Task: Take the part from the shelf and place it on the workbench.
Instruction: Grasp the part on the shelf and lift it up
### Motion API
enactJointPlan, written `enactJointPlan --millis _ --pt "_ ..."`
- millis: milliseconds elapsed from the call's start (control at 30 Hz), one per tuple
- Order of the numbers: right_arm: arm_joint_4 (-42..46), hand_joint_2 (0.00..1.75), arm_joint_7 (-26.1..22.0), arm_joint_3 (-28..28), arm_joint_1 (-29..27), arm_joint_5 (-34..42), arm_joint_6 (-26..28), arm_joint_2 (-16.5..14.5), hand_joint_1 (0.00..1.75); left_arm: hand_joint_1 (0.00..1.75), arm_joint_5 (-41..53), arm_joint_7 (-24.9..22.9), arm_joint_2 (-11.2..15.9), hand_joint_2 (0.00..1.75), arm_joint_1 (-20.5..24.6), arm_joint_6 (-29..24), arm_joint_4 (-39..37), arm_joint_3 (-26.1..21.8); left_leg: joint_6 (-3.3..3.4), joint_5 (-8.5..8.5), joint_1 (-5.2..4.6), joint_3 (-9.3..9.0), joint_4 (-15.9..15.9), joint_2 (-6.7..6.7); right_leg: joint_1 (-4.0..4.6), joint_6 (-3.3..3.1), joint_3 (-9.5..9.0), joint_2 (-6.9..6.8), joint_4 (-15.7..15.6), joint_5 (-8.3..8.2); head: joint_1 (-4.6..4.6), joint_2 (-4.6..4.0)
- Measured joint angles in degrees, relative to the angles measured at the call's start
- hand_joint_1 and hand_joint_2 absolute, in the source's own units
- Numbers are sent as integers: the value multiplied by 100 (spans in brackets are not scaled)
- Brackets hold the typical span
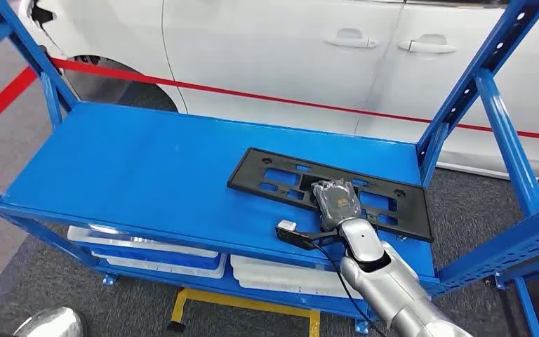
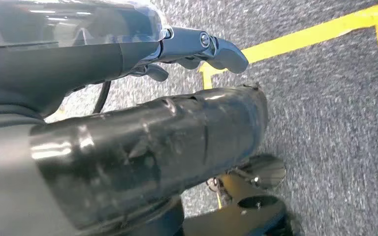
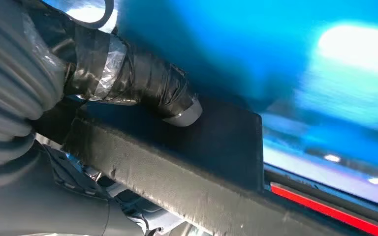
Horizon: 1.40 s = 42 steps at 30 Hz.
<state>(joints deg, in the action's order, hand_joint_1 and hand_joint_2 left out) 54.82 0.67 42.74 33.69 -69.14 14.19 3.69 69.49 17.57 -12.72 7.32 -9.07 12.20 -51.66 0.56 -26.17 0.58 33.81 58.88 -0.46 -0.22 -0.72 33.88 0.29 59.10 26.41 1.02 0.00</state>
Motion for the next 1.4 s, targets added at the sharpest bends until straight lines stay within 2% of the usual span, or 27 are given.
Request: enactJointPlan --millis 67,133,233,267,300,333,433,500,567,633,667,733,767,800,833,867,900,967,1000,1100,1133,1200,1267,1300,1333,1367,1400 --pt "110 175 20 -1 -51 -160 90 0 175 0 -6 1 2 0 -5 -6 0 -1 42 22 10 -2 -27 3 -3 31 7 1 1 8 1 0" --pt "390 175 74 1 -139 -450 232 -1 175 0 -14 5 3 0 -7 -16 1 -1 112 56 26 -7 -71 9 -15 89 89 -2 164 138 2 0" --pt "787 175 158 16 -223 -753 301 -7 175 0 -16 7 2 0 -4 -24 1 -1 167 63 28 -6 -85 19 -39 148 512 -9 1070 594 3 0" --pt "887 175 185 29 -260 -858 328 -11 175 0 -16 3 2 0 -4 -28 1 -1 173 58 26 -6 -80 17 -47 157 646 -10 1341 668 3 0" --pt "986 175 219 49 -298 -988 366 -18 175 0 -15 -1 2 0 -5 -33 1 -1 177 52 25 -7 -73 9 -52 158 704 -12 1442 643 4 0" --pt "1090 175 261 75 -328 -1138 409 -25 175 0 -12 -5 2 0 -6 -38 0 -1 177 43 23 -10 -64 -1 -56 148 678 -13 1357 528 4 0" --pt "1384 175 378 150 -342 -1469 483 -57 175 0 -4 -11 -8 0 -4 -44 0 -1 141 5 7 -32 -41 -16 -27 52 234 -14 365 35 3 0" --pt "1521 175 410 191 -336 -1527 493 -93 175 0 -2 -11 -13 0 2 -45 0 -1 93 -4 -7 -30 -39 -9 8 3 85 -11 45 -27 2 0" --pt "1599 175 417 222 -338 -1541 493 -115 175 0 -1 -11 -13 0 6 -46 1 -1 36 -8 -13 -29 -52 -2 7 -26 77 -7 13 -31 1 0" --pt "1661 175 418 236 -336 -1547 494 -121 175 0 -1 -14 -11 0 3 -47 1 -1 -22 -125 -9 27 83 3 -29 -84 53 -15 -44 -56 -2 0" --pt "1690 175 420 242 -333 -1560 498 -125 175 0 -1 -15 -11 0 2 -48 1 -1 -47 -265 -6 125 305 6 -48 -114 41 -22 -70 -68 -3 0" --pt "1729 175 433 266 -329 -1640 513 -129 174 0 -1 -17 -11 0 0 -48 1 -1 -84 -629 10 468 1040 9 -47 -146 38 -34 -73 -69 -6 0" --pt "1744 175 451 286 -332 -1705 525 -130 174 0 -1 -20 -11 0 -4 -48 1 -1 -100 -743 14 638 1386 10 -45 -151 39 -37 -66 -64 -5 0" --pt "1769 175 477 310 -339 -1781 540 -136 174 0 -2 -23 -11 0 -8 -48 1 -1 -112 -758 16 740 1574 11 -44 -153 39 -37 -57 -58 -5 0" --pt "1806 175 511 335 -344 -1855 557 -146 175 0 -5 -26 -11 0 -11 -49 0 -1 -117 -669 19 746 1558 11 -45 -152 39 -34 -47 -51 -5 0" --pt "1860 175 550 361 -349 -1921 576 -162 174 0 -11 -28 -11 0 -11 -52 0 -1 -115 -475 22 627 1288 12 -46 -145 33 -28 -34 -38 -5 0" --pt "1926 175 591 390 -350 -1976 598 -181 174 0 -20 -28 -11 0 -9 -56 0 -1 -106 -257 26 441 883 14 -46 -129 28 -22 -18 -22 -5 0" --pt "2076 175 681 473 -347 -2041 636 -211 174 0 -40 -28 -11 0 -5 -66 0 -1 -69 -8 16 114 195 12 -21 -82 38 -9 26 11 -4 0" --pt "2152 175 731 538 -348 -2056 645 -219 175 0 -52 -28 -12 0 -6 -72 0 -2 -48 13 9 52 52 9 -8 -57 47 -5 38 18 -2 0" --pt "2379 175 896 849 -340 -2073 609 -222 175 0 -99 -30 -12 0 -29 -98 0 -9 40 18 13 47 -2 3 -5 22 65 -3 50 28 -1 0" --pt "2447 175 930 979 -321 -2074 575 -220 175 0 -108 -30 -12 0 -34 -106 0 -12 74 30 21 41 -19 6 -11 52 100 -5 122 91 1 0" --pt "2566 175 943 1258 -256 -2074 470 -217 175 0 -113 -27 -15 0 -31 -115 0 -19 128 46 35 32 -43 14 -27 106 326 -12 612 388 2 0" --pt "2657 175 934 1508 -212 -2075 367 -216 175 0 -123 -20 -19 0 -31 -121 0 -34 154 41 32 34 -42 16 -34 137 679 -14 1366 705 1 0" --pt "2689 175 932 1589 -207 -2075 326 -216 175 0 -128 -15 -20 0 -35 -125 0 -44 158 39 30 33 -40 12 -36 140 791 -14 1592 745 2 0" --pt "2718 175 931 1646 -200 -2075 292 -216 175 0 -135 -11 -22 0 -40 -129 0 -52 162 35 28 29 -38 5 -37 131 811 -14 1618 678 2 0" --pt "2744 175 931 1686 -184 -2074 258 -217 175 0 -141 -9 -27 0 -44 -131 0 -58 161 32 25 22 -36 -4 -36 110 720 -14 1408 511 2 0" --pt "2774 175 929 1713 -160 -2074 220 -220 175 0 -149 -7 -37 0 -47 -132 0 -61 156 27 21 12 -36 -12 -26 73 538 -14 1014 292 2 0"
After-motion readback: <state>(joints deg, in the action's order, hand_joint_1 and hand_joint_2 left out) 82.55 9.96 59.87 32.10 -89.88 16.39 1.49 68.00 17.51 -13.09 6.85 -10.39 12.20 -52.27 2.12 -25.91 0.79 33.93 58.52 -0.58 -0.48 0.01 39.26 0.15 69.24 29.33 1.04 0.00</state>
